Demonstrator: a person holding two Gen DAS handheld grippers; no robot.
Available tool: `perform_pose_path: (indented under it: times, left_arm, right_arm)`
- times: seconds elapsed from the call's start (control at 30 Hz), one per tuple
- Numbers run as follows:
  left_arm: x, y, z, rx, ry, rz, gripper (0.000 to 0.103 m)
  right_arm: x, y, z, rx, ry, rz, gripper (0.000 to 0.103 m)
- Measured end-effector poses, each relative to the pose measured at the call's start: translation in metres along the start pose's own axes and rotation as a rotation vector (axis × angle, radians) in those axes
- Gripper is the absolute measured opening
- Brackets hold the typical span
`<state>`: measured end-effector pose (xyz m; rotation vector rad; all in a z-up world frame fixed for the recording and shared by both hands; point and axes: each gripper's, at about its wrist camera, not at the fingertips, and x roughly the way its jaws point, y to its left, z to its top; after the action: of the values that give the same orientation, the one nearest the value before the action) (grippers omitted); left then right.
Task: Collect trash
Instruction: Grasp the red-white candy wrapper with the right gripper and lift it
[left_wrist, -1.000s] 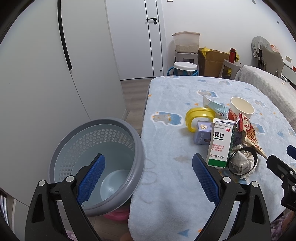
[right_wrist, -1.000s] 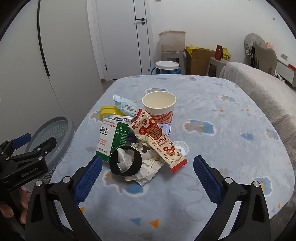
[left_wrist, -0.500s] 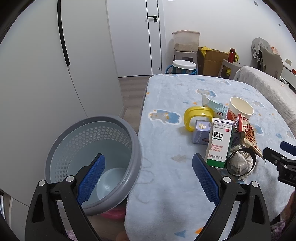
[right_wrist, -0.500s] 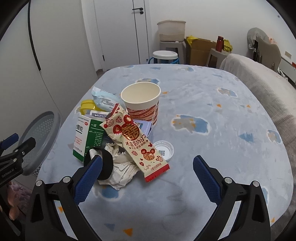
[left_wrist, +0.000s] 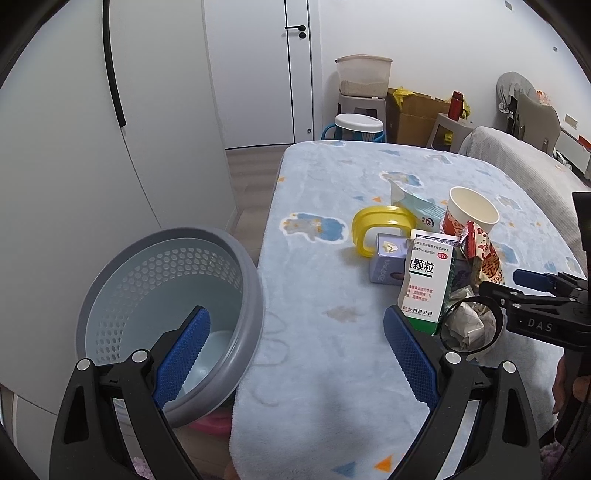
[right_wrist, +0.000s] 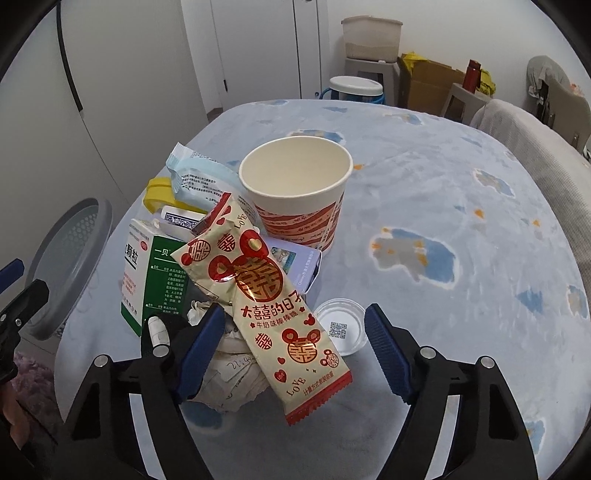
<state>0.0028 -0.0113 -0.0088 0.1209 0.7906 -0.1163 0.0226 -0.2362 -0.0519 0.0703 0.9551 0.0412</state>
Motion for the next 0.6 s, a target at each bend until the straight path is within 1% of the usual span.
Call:
perform_pose_path:
  times: [0.03,0.07,0.13,0.23,0.4,0.6]
  left_arm:
    - [0.0,-0.001,0.0,0.001,0.001,-0.001,0.091]
    - [0.0,-0.001,0.0,0.002,0.0,0.0,0.091]
    - [0.001,-0.001,0.0,0.003,0.002,-0.001,0.091]
    - [0.001,-0.001,0.0,0.005,0.003,0.002,0.091]
    - [0.002,-0.002,-0.001,0.011,0.003,0.001,0.091]
    - [0.002,-0.008,-0.003,0.032,-0.002,-0.003,0.091]
  right_arm:
    - [0.002,0.0,0.0,0.0,0.006,0.006,0.071]
    - [0.004,0.0,0.0,0.0,0.011,0.007,0.065]
    - [0.006,0.002,0.001,-0.002,0.016,0.012,0.058]
    - [0.005,0.004,0.0,-0.006,0.01,0.022,0.051]
    - [-0.004,0.007,-0.002,-0.007,-0.026,0.033,0.049]
    - [-0.016,0.002,-0.006,0.032,-0.047,0.055,0.049]
